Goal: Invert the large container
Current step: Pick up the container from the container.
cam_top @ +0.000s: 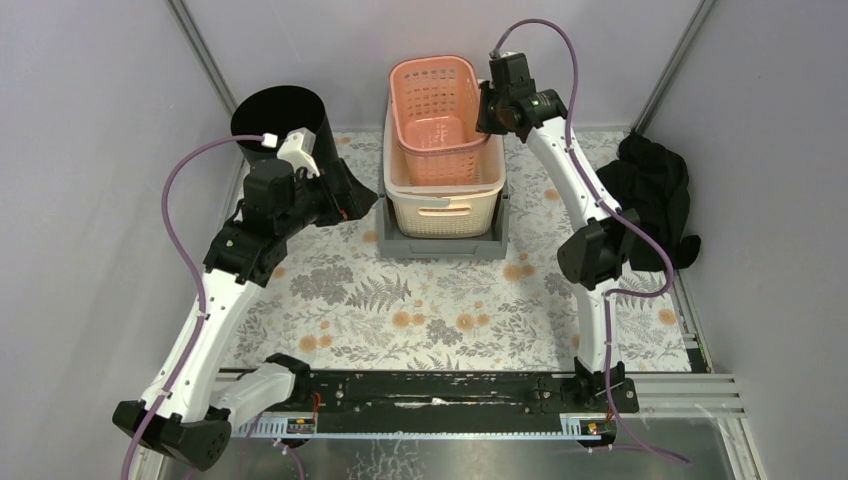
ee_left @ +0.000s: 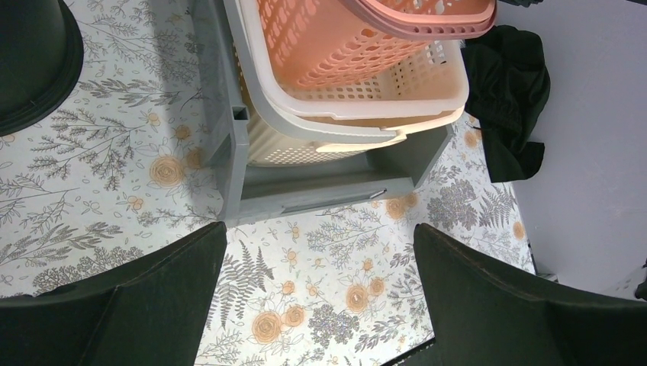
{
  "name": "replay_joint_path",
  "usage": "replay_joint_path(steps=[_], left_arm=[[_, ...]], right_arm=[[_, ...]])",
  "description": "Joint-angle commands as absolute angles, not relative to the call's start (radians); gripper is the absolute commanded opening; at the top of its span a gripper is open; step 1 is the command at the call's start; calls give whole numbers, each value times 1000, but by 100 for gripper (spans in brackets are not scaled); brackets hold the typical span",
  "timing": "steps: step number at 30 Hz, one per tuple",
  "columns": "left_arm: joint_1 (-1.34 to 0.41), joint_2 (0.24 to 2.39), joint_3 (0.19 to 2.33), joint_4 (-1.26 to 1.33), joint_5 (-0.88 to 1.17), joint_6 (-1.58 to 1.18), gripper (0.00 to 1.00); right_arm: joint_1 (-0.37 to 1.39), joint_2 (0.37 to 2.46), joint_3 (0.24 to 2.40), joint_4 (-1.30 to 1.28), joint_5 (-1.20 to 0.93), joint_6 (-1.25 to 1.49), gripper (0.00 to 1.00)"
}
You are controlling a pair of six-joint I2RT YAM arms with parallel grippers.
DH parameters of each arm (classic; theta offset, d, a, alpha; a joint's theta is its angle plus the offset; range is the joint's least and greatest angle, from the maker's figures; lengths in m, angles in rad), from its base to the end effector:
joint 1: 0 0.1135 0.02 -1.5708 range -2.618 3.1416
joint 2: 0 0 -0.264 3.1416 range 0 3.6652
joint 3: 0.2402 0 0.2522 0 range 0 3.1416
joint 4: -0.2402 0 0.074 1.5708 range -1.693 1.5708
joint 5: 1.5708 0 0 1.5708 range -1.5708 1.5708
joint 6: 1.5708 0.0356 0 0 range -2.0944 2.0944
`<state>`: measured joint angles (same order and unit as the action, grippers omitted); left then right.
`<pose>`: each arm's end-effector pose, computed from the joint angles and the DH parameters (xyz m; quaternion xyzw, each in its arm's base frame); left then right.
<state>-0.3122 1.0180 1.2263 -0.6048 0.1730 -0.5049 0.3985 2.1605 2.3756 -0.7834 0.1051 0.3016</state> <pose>0.1972 -0.0701 0.4054 -0.0321 0.8302 -0.2853 0.4779 0.4489 0.1850 0.3849 -0.0172 0.8760 0.1213 0.4666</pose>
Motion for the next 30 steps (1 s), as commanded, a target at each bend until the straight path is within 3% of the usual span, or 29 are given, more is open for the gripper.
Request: replay_joint_path(steps=[1, 15, 20, 25, 30], left_arm=[[-302, 1005, 1233, -624, 165, -488, 100], [-299, 994, 1230, -625, 169, -489, 100], [-299, 989, 1224, -627, 167, -489, 100], [-296, 993, 1217, -622, 174, -492, 100], [-298, 994, 1216, -620, 176, -492, 100]], right_arm=[[380, 2133, 2457, -746, 14, 327, 0], [158, 1865, 2337, -577, -307, 532, 0], [32, 1764, 2205, -481, -472, 633, 0], [-106, 1670, 1930, -213, -732, 834, 0], [-208, 1615, 1620, 286, -953, 1209, 0]])
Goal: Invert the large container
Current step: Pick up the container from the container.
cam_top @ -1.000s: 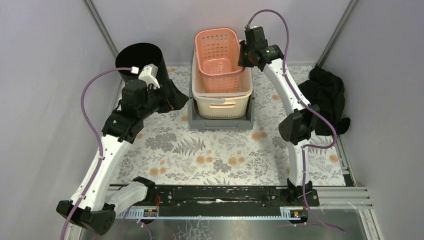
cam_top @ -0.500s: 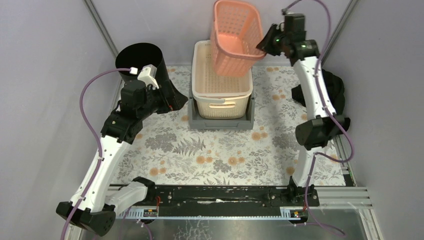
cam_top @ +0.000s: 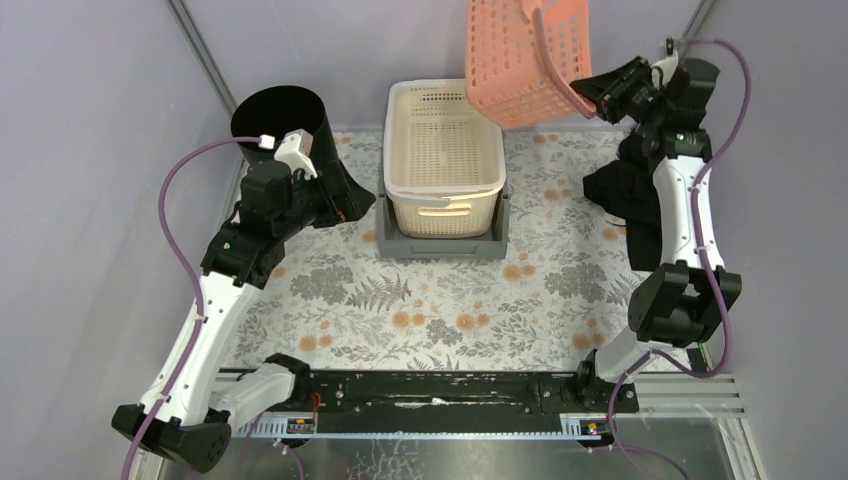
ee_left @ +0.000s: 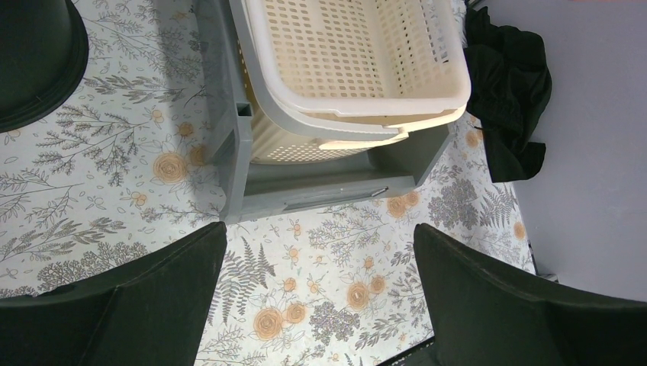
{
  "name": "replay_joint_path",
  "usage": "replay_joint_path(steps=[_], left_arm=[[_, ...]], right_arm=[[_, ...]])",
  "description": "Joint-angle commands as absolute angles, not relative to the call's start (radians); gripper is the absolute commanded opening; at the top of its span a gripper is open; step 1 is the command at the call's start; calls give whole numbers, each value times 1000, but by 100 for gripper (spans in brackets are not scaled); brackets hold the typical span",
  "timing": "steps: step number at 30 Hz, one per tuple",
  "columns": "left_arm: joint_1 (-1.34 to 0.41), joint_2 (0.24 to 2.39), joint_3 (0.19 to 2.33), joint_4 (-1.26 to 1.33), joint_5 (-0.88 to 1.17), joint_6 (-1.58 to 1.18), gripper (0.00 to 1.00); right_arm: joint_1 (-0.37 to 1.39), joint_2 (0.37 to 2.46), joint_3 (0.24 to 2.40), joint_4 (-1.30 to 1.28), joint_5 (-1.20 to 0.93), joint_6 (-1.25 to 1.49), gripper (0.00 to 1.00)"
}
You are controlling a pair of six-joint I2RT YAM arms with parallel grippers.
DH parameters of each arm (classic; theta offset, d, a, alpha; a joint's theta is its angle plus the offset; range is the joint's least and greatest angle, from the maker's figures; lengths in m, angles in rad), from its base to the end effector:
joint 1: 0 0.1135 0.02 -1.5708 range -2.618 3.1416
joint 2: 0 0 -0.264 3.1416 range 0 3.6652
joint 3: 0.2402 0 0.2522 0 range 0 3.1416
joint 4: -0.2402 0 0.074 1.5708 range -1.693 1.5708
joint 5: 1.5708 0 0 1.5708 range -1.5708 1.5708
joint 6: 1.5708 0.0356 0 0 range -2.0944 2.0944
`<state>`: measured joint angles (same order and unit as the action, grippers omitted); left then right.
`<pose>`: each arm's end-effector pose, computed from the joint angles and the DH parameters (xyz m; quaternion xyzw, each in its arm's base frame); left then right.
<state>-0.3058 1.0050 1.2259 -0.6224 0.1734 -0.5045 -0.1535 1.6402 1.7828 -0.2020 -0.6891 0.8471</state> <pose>0.1934 -0.0675 0.4059 -0.0348 0.8314 -0.2831 0.4769 0.3726 -0.0347 0.4650 0.1253 0.7122 0.4506 0.5235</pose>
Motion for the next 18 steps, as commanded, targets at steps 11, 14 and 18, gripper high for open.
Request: replay_joint_path(steps=[11, 14, 18], left_arm=[[-295, 997, 1203, -611, 182, -495, 100], [-296, 1002, 1204, -607, 186, -497, 100], [-295, 1007, 1205, -604, 186, -502, 100]], right_arm=[[-284, 1845, 1273, 1587, -966, 2224, 0], [-284, 1898, 1285, 1686, -936, 2316, 0], [-285, 1888, 1291, 1630, -956, 2267, 0]])
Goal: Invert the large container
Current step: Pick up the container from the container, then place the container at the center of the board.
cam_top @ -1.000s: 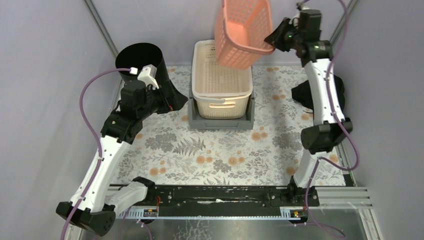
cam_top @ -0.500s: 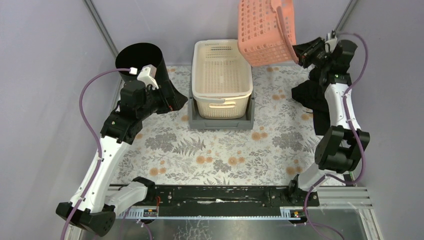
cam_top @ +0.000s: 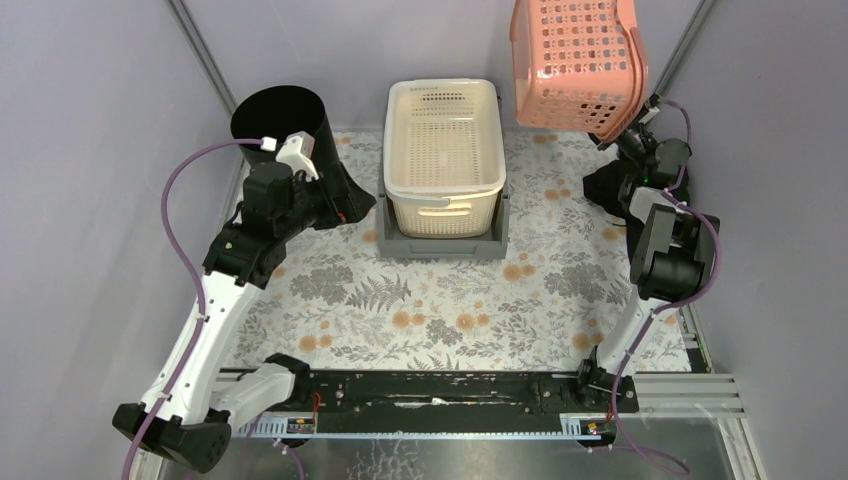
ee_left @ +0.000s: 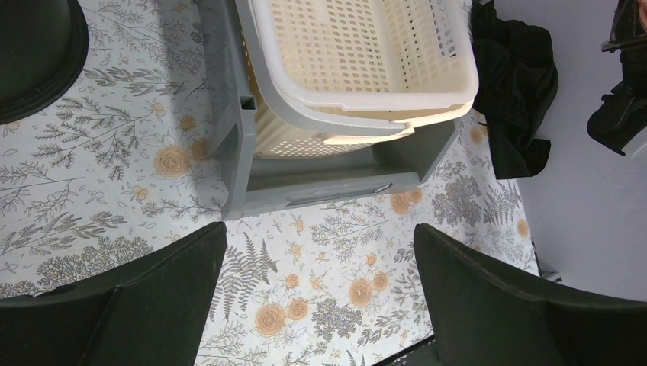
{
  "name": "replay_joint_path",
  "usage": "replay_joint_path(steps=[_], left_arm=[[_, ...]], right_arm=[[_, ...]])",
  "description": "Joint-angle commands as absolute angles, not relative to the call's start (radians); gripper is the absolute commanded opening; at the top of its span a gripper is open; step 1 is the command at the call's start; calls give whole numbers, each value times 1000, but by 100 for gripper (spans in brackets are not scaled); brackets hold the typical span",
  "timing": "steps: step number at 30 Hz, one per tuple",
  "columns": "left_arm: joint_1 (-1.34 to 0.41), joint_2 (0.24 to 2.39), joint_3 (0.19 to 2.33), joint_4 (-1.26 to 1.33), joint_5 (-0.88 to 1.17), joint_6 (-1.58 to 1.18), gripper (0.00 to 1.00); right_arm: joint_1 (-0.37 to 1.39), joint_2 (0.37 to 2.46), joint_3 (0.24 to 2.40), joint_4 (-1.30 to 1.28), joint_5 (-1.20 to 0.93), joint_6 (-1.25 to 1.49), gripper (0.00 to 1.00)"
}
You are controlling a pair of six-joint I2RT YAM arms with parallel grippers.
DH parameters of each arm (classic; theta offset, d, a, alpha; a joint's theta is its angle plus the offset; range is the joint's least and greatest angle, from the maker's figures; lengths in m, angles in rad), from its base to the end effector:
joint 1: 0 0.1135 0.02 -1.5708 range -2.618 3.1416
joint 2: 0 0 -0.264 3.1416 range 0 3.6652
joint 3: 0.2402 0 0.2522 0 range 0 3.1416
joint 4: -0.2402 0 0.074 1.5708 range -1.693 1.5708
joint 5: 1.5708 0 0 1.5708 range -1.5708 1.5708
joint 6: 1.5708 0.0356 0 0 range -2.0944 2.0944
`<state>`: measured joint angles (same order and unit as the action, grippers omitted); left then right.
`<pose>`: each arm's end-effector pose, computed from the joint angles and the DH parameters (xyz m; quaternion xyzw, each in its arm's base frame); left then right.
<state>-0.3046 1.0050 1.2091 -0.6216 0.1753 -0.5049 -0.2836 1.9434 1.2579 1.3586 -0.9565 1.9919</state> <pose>0.1945 -0.0677 0.4005 -0.0360 0.8357 -0.2813 0.4703 0.4091 -0.0889 0.3097 0.1757 0.5380 0.7343 0.3748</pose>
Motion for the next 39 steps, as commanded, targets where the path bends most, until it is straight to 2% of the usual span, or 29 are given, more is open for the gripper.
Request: replay_joint_path(steps=[1, 8, 11, 13, 15, 16, 19, 21, 25, 30, 39], left_arm=[[-295, 1007, 1205, -604, 186, -502, 100], [-295, 1013, 1206, -603, 187, -502, 100], [-295, 1017, 1208, -603, 188, -501, 100], [-296, 1019, 1212, -603, 189, -499, 100], [-294, 1023, 1216, -603, 188, -499, 100], [-294, 1024, 1217, -603, 189, -498, 100], [-295, 1027, 1217, -602, 190, -499, 100], [-293, 1027, 1210, -596, 196, -499, 100], [-292, 1042, 1214, -589, 214, -499, 100], [-291, 1072, 1242, -590, 240, -493, 100], [-291, 1081, 1226, -583, 257, -494, 100]], right_arm=[[-284, 1890, 1293, 1633, -955, 2271, 0], [-285, 1918, 1283, 1667, -960, 2285, 0], [-291, 1884, 1268, 1554, -1009, 2178, 0], [-297, 1835, 1271, 1378, -1054, 2034, 0], [-305, 1778, 1295, 1116, -1104, 1836, 0], [-308, 1744, 1321, 895, -1125, 1667, 0], [-310, 1691, 1559, 1, -1063, 988, 0], [-310, 1722, 1764, -435, -933, 669, 0], [-316, 1836, 2099, -900, -752, 366, 0], [-316, 1822, 2229, -1071, -527, 283, 0], [-315, 1765, 2246, -1158, -101, 221, 0]])
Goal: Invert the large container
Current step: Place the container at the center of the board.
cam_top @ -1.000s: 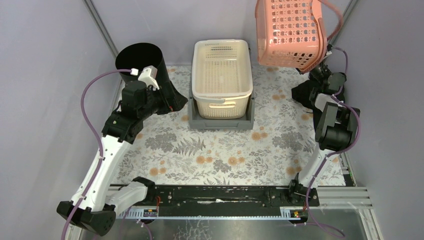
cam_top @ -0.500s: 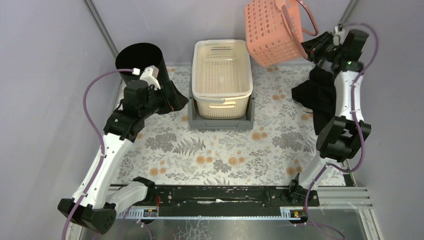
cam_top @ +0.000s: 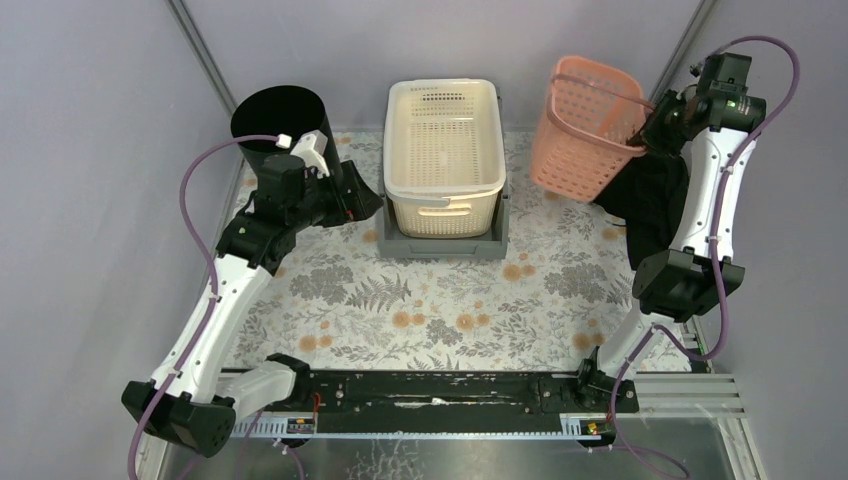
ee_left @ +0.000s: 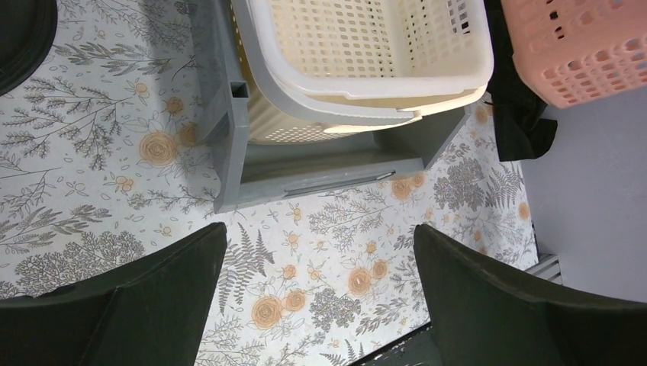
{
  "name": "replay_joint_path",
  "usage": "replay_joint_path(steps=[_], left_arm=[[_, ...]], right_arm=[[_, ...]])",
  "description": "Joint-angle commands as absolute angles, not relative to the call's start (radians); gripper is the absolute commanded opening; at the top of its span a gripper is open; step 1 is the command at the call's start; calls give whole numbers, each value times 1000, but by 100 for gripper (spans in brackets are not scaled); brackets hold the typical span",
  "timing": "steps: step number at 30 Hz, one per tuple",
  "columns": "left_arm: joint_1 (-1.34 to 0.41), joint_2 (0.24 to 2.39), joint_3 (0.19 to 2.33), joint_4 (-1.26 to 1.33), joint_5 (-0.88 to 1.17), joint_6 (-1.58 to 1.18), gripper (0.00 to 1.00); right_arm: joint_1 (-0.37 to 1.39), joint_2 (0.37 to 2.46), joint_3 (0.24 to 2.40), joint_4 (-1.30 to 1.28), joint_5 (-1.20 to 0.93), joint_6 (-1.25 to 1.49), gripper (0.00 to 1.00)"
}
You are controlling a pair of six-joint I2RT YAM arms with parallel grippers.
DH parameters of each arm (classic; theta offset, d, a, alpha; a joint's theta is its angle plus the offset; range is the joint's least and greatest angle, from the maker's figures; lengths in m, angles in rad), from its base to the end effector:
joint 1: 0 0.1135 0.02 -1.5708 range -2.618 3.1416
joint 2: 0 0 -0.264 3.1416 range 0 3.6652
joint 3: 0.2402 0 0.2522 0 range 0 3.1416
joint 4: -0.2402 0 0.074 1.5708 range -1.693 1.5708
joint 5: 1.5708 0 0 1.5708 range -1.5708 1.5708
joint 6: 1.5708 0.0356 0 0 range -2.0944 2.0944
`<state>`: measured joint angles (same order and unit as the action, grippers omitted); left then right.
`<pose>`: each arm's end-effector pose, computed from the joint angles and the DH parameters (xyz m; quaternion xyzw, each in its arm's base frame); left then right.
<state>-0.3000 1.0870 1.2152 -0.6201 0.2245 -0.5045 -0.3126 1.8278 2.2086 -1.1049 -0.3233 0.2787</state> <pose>0.2158 -0.0750 0.3867 -0.0298 0.8540 -0.2883 0.4321 0.3583 -0.1039 0.4442 0.1989 0.8801 0.1398 0.4079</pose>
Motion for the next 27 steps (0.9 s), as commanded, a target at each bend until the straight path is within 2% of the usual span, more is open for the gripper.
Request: replay_joint_path(steps=[1, 6, 17, 24, 27], left_arm=[[-291, 1081, 1222, -578, 259, -499, 100], [-291, 1085, 1216, -571, 272, -508, 100], [-291, 1111, 1213, -567, 307, -485, 100], [-292, 1180, 1245, -534, 407, -486, 100], [-305, 1261, 1329, -505, 545, -513, 92]], right_arm=[[-315, 1754, 2236, -1153, -72, 221, 0], [-289, 1726, 2229, -1140, 7, 205, 0], [-21, 1834, 2293, -1189, 250, 110, 0], [-14, 1849, 2270, -1198, 349, 124, 0], [-9, 1842, 2293, -1204, 348, 129, 0]])
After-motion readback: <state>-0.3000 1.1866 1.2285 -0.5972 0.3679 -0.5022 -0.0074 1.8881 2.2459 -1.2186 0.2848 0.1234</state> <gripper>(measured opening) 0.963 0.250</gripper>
